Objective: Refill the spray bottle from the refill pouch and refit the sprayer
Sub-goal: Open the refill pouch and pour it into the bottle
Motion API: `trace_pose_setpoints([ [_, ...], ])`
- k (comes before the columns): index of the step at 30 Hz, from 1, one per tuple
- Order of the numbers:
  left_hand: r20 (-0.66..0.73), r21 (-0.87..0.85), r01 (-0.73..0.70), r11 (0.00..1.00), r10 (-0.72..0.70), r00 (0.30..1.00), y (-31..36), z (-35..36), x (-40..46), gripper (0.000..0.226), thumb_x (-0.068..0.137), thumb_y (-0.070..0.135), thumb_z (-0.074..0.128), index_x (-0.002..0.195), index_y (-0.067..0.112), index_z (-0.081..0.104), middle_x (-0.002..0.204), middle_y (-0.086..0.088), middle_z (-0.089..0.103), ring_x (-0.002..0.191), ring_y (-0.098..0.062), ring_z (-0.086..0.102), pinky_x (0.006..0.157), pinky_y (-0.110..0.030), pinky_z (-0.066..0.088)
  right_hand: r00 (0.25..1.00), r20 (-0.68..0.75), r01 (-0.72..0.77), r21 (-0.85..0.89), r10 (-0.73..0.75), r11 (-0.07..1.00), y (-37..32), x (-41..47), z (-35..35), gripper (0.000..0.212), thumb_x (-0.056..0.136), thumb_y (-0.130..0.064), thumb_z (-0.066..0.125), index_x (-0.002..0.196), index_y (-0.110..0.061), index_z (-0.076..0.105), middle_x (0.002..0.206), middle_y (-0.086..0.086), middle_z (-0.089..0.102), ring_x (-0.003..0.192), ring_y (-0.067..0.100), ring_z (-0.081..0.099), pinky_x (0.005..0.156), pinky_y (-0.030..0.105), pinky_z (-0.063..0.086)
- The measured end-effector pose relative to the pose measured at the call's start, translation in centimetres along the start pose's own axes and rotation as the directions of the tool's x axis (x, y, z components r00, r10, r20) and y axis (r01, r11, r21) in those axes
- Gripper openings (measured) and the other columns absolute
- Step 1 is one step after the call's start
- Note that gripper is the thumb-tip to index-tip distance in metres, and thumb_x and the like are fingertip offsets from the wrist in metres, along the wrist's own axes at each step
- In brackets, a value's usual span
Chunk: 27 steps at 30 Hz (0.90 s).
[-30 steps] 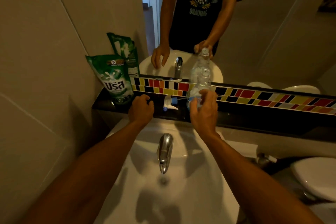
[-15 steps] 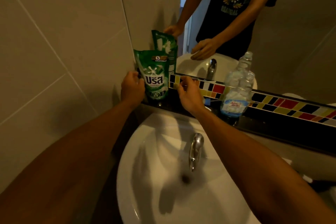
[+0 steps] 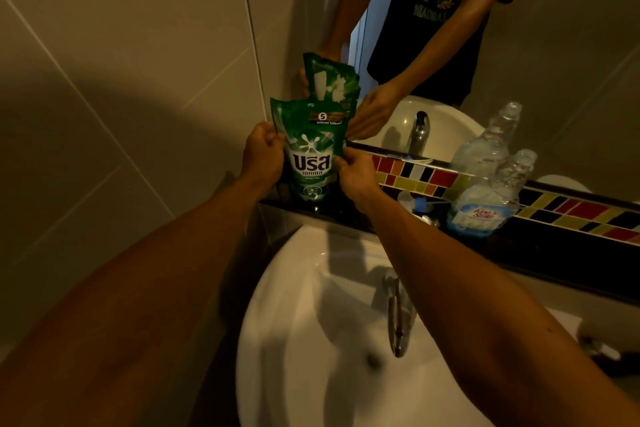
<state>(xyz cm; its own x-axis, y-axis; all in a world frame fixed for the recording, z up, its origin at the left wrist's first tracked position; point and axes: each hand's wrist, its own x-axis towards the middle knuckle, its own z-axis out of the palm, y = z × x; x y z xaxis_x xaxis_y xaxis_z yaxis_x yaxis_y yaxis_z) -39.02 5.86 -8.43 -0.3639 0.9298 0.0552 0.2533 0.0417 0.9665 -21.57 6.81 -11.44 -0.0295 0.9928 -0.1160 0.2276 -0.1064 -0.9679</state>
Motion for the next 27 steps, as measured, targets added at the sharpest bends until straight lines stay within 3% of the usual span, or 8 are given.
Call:
trace_pose_setpoints([
  [4,-0.016,-0.002,-0.04,0.999,0.04,0.999,-0.3,-0.3,0.3,0.018,0.098,0.023,0.053,0.08,0.027,0.052,0.076,0.0,0.059,0.075,-0.019,0.056,0.074,-0.04,0.051,0.987,-0.157,-0.009,0.016,0.011,1.0,1.3,0.9,1.1,0.019,0.104,-0.009,0.056,0.111,-0.005,0.074,0.108,0.011,0.077,0.103,0.026,0.072,0.086,0.037,0.06],
  [8,0.027,-0.017,-0.096,0.995,0.096,0.995,-0.1,-0.6,0.0,0.018,0.099,0.026,0.051,0.081,0.026,0.052,0.08,-0.004,0.059,0.075,-0.017,0.057,0.076,-0.047,0.055,0.978,-0.205,-0.015,0.036,0.022,0.999,1.6,0.7,1.3,0.016,0.104,-0.011,0.057,0.107,-0.003,0.071,0.102,0.011,0.075,0.098,0.026,0.071,0.09,0.044,0.061],
  [12,0.084,-0.091,-0.159,0.983,0.166,0.983,1.6,-0.6,-1.5,0.022,0.103,0.017,0.047,0.083,0.023,0.05,0.076,0.006,0.059,0.063,0.003,0.058,0.063,-0.021,0.05,0.983,-0.186,0.019,0.083,-0.003,0.996,1.6,-1.1,0.9,0.014,0.104,-0.012,0.057,0.105,-0.002,0.065,0.103,0.016,0.073,0.099,0.029,0.069,0.09,0.044,0.06],
  [14,0.1,-0.165,-0.149,0.975,0.166,0.981,3.0,-0.5,-2.5,0.021,0.104,0.014,0.046,0.086,0.021,0.052,0.08,0.003,0.063,0.063,0.004,0.061,0.062,-0.018,0.051,0.981,-0.191,0.057,0.124,-0.032,0.991,1.3,-2.4,0.3,0.015,0.104,-0.013,0.056,0.103,0.0,0.063,0.102,0.017,0.071,0.096,0.025,0.069,0.086,0.038,0.059],
  [18,0.165,-0.232,-0.121,0.965,0.162,0.973,6.0,-0.1,-4.4,0.018,0.104,0.021,0.047,0.09,0.026,0.057,0.088,0.002,0.071,0.082,-0.015,0.07,0.077,-0.037,0.059,0.973,-0.22,0.115,0.195,-0.07,0.974,-0.3,-6.0,-1.8,0.012,0.106,-0.015,0.054,0.103,-0.006,0.061,0.1,0.006,0.07,0.09,0.012,0.066,0.071,0.016,0.054],
  [21,0.221,-0.317,-0.117,0.941,0.193,0.956,8.7,1.0,-6.2,0.012,0.105,0.018,0.046,0.1,0.019,0.057,0.097,-0.002,0.072,0.086,-0.017,0.071,0.075,-0.036,0.059,0.975,-0.209,0.126,0.272,-0.069,0.954,-1.3,-8.4,-4.0,0.019,0.11,-0.021,0.046,0.115,-0.005,0.056,0.115,0.011,0.07,0.107,0.023,0.068,0.085,0.034,0.059],
  [24,0.284,-0.367,-0.117,0.923,0.231,0.93,12.0,3.1,-8.5,0.012,0.105,0.015,0.044,0.11,0.011,0.054,0.097,-0.001,0.069,0.081,-0.01,0.069,0.065,-0.023,0.057,0.965,-0.252,0.157,0.345,-0.07,0.925,-2.0,-10.7,-6.5,0.014,0.111,-0.025,0.04,0.114,-0.019,0.052,0.116,0.007,0.07,0.112,0.027,0.068,0.09,0.045,0.06],
  [27,0.346,-0.393,-0.088,0.915,0.236,0.908,14.9,5.6,-10.6,0.01,0.105,0.015,0.046,0.103,0.016,0.055,0.093,-0.001,0.069,0.076,-0.01,0.067,0.061,-0.023,0.056,0.951,-0.302,0.186,0.382,-0.068,0.905,-2.1,-12.7,-9.1,0.025,0.111,-0.036,0.04,0.131,-0.022,0.045,0.121,0.002,0.067,0.114,0.023,0.067,0.095,0.05,0.06],
])
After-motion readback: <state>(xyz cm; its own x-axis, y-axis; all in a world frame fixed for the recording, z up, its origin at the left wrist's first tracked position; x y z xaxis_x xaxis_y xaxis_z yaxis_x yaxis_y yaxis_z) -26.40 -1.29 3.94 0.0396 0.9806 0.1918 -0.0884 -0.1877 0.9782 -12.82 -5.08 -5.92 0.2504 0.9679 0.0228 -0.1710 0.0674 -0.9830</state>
